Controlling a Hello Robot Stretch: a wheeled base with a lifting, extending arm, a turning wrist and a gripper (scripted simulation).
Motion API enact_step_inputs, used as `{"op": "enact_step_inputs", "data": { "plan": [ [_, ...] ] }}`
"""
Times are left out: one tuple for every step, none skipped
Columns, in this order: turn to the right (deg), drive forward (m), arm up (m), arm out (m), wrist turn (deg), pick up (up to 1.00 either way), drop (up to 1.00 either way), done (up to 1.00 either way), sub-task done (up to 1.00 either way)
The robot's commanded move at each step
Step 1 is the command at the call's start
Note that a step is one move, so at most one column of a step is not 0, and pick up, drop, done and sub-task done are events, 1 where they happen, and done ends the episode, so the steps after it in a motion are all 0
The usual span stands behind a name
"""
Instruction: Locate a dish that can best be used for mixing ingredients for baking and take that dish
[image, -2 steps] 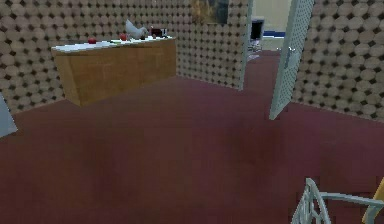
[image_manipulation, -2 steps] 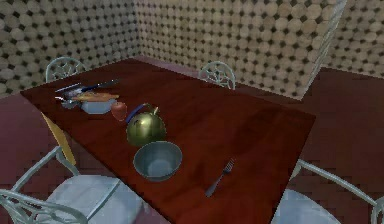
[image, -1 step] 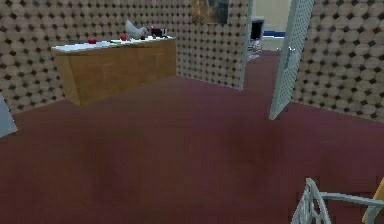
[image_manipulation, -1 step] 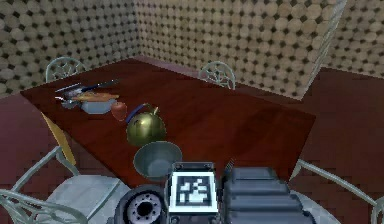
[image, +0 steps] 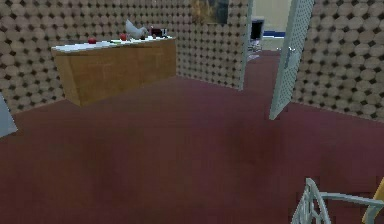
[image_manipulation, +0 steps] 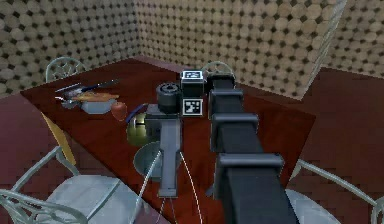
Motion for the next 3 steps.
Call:
{"op": "enact_step_inputs", "data": {
  "plan": [
    [0.0, 0.00, 0.00, 0.00, 45.0, 0.00, 0.00, 0.00, 0.00],
    [0.0, 0.00, 0.00, 0.00, 45.0, 0.00, 0.00, 0.00, 0.00],
    [0.0, 0.00, 0.00, 0.00, 45.0, 0.00, 0.00, 0.00, 0.00]
  ]
}}
